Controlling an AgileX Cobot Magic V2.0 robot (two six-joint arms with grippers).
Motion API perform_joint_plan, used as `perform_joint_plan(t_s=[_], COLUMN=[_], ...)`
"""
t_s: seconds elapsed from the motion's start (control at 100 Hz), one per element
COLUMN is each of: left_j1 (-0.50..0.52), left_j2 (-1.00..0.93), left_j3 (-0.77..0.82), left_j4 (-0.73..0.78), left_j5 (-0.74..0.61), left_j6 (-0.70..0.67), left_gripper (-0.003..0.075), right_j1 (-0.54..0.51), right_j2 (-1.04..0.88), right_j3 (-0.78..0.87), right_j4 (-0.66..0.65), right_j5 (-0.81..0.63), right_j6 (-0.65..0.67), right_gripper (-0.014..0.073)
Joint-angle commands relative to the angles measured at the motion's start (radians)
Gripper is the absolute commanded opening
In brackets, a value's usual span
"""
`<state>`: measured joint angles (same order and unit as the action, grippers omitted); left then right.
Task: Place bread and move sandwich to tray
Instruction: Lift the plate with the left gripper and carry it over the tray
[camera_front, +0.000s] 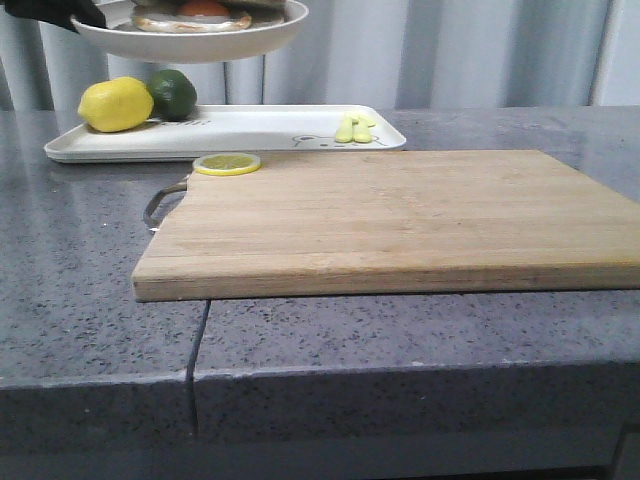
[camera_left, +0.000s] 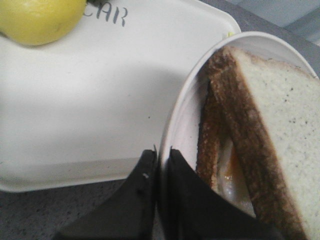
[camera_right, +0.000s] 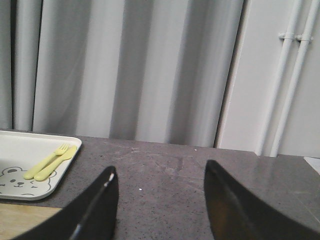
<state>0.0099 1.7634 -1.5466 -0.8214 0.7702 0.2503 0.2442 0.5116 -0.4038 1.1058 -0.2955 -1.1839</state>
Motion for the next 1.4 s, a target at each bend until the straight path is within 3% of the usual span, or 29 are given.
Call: perform_joint_plan(t_s=[0.0, 0.58, 1.39], left_j1=[-0.008, -0.032, -0.058], left_j2=[0.008, 0.287, 0.387], left_j3=[-0.097, -0.387, -0.424], left_j4=[-0.1, -0.106, -0.061], left_j5=[-0.016, -0.004, -0.088], left_j6=[-0.008, -0.069, -0.11], left_gripper=[-0.002, -0.002, -0.002], right_j1=[-0.007, -0.007, -0.007], right_j2=[0.0, 0.0, 0.0], right_j3=[-0.027, -0.027, -0.027], right_j4=[-0.026, -0.026, -0.026], right_j5=[-0.026, -0.026, -0.026], right_j6=[0.002, 0.002, 0.002], right_gripper=[0.0402, 0.0402, 0.0402])
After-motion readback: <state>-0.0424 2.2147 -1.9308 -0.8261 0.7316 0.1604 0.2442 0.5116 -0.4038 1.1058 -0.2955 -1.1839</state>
